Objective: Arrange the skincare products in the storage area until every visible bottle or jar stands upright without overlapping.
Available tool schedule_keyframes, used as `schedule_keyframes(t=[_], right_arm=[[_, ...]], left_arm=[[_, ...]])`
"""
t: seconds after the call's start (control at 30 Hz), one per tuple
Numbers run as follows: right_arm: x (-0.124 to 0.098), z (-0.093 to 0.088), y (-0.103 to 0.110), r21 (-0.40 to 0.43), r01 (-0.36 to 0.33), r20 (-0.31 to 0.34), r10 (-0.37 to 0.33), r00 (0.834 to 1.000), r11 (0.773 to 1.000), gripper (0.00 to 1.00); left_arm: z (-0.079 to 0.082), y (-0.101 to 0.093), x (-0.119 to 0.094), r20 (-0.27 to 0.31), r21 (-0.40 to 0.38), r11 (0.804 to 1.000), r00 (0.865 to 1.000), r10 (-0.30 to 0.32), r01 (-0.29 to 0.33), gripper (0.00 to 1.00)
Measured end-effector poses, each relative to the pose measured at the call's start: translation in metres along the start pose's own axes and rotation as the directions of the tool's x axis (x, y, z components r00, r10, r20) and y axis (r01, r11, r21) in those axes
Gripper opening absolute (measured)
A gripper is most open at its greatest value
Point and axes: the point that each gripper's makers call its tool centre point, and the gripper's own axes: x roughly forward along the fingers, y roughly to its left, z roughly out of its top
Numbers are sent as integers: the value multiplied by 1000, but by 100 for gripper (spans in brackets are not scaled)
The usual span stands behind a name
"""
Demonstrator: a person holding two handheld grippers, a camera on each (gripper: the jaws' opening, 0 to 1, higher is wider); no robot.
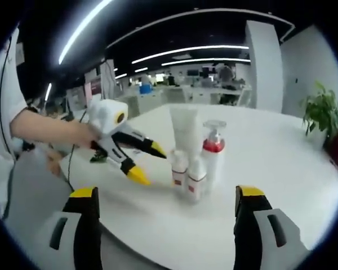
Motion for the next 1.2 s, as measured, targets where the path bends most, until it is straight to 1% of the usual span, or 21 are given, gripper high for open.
schedule_keyframes(t=[0.07,0.13,0.27,0.37,0.4,0.47,0.53,0.6,0.73,0.83,0.93,1.03,1.07,1.1,1.2], right_arm=[[0,1,1,-8,0,-1,0,1000,1000,99],[1,2,1,-14,-2,-3,2,1000,1000,99],[1,3,1,-20,-2,-2,2,1000,1000,99],[1,6,1,-5,-2,5,2,1000,1000,99],[0,6,0,-5,2,3,-2,1000,1000,99],[0,7,0,-10,5,1,-5,1000,1000,99],[0,7,1,-10,2,0,-2,1000,1000,99],[0,7,2,-18,-5,-7,5,1000,1000,99],[2,7,4,-23,-12,-12,11,1000,1000,99],[1,9,5,-22,-11,-8,11,1000,1000,99],[2,10,4,-18,-8,-6,7,1000,1000,99],[2,9,4,-17,-5,-12,5,1000,1000,99],[1,9,3,-17,-4,-13,4,1000,1000,99],[1,9,3,-17,-4,-13,3,1000,1000,99],[0,11,5,-19,-5,-15,5,1000,1000,99]], left_arm=[[-5,1,-6,-18,6,1000,1000,23,-23,53],[-7,2,-12,-18,5,999,999,42,-42,56],[-12,5,-28,-8,-32,997,997,74,-74,60],[-19,10,-39,-15,-62,992,994,105,-106,64],[-21,10,-43,-21,-61,991,993,120,-121,65],[-28,11,-51,-50,-72,985,987,151,-154,66],[-30,10,-57,-48,-80,982,985,166,-169,69],[-34,9,-65,-53,-118,975,981,184,-189,71],[-40,10,-78,-51,-147,964,975,215,-220,75],[-43,5,-87,-62,-185,954,972,227,-235,76],[-50,5,-96,-70,-209,945,967,244,-253,78],[-57,4,-107,-64,-237,933,963,262,-269,81],[-57,-3,-110,-65,-254,927,961,269,-277,82],[-59,-6,-114,-64,-266,921,958,279,-286,83],[-66,-5,-125,-72,-285,908,952,298,-306,87]])
